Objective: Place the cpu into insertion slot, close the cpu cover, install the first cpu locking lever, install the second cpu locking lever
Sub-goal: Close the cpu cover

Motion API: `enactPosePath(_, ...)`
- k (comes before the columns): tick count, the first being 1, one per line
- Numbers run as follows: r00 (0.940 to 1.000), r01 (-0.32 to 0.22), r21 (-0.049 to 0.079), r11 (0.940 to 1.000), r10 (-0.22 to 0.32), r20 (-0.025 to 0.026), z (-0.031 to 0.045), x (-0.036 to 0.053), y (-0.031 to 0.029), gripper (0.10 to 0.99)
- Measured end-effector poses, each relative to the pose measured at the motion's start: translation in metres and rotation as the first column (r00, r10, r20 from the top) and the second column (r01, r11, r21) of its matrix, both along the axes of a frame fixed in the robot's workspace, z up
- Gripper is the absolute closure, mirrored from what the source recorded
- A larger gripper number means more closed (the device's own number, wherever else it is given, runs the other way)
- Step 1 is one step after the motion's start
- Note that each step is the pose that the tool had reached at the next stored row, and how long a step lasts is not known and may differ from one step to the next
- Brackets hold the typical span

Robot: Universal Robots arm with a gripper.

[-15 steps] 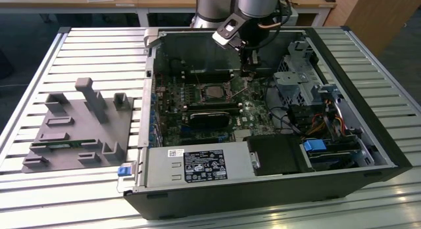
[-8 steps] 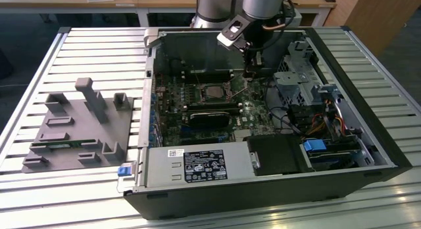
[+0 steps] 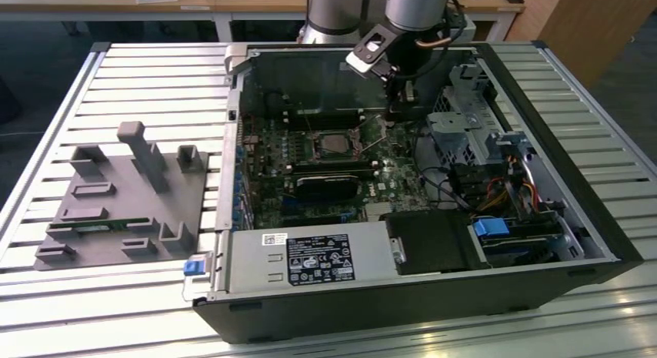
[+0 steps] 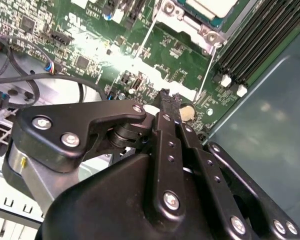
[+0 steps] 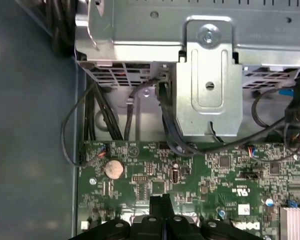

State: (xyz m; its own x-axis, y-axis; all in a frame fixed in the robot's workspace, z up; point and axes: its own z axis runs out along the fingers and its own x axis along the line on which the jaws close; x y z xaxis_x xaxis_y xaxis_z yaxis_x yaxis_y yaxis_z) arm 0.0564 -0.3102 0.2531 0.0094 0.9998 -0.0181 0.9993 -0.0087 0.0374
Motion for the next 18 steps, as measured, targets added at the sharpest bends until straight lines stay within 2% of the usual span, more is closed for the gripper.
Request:
enactPosePath(4,1.0,0.0,-0.001,1.0,0.0,-0.0011,-0.0012,0.0041,0.0017,0.98)
enactPosePath(18,1.0,0.0,-0.001,1.0,0.0,-0.0017,-0.0063,0.0075,0.0018,0.98)
